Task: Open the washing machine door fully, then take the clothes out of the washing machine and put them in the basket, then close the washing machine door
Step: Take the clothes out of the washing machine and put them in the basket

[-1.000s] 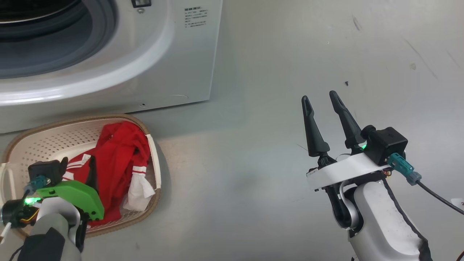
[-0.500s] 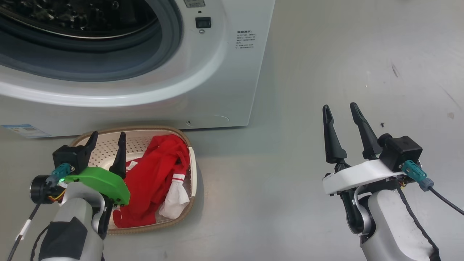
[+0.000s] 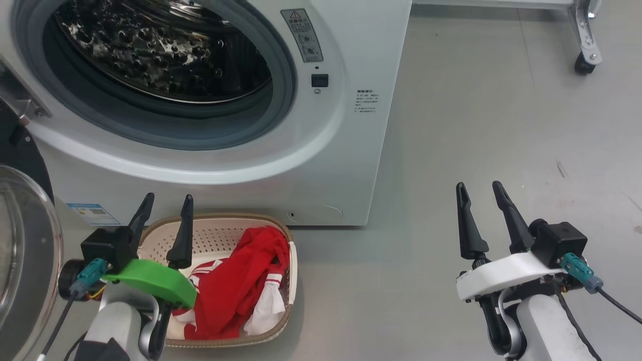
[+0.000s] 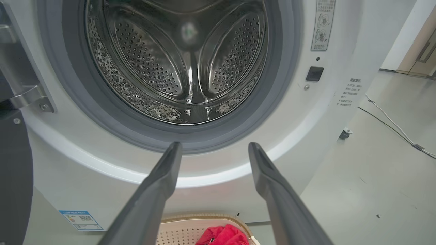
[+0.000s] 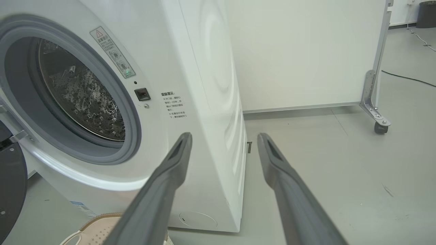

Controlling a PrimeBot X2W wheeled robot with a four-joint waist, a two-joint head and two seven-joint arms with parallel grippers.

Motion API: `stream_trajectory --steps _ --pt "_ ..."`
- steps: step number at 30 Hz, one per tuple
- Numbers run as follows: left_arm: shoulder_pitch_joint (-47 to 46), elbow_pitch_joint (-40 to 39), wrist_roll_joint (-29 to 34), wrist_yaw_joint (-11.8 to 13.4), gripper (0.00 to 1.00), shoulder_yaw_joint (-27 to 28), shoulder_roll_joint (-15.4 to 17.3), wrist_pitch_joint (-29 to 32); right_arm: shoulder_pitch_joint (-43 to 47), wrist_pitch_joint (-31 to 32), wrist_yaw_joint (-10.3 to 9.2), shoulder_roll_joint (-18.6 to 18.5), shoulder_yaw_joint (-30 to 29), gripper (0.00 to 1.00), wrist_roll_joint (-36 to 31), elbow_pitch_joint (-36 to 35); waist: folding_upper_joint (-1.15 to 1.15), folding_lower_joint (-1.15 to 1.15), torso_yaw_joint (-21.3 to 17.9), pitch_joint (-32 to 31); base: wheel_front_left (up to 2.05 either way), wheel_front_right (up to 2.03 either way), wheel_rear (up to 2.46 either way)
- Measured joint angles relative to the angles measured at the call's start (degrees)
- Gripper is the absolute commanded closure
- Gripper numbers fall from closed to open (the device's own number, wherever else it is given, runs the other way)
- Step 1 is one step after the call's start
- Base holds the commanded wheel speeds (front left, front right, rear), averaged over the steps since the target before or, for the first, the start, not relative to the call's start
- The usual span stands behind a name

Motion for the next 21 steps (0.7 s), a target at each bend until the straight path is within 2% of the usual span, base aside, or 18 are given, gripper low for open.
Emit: stream_trajectory --steps 11,21 --pt "8.51 -7.03 -0.03 0.0 0.0 0.34 0.24 0.0 4.82 0.01 0.77 0.07 -1.85 0.0 0.01 -2.1 0.0 0.0 1.08 -6.34 0.0 0.0 0.0" --pt "13.35 -11.12 -0.03 0.0 0.0 1.62 0.22 0.0 5.81 0.0 0.82 0.24 -2.66 0.0 -0.53 -4.5 0.0 0.0 1.46 -7.07 0.0 0.0 0.0"
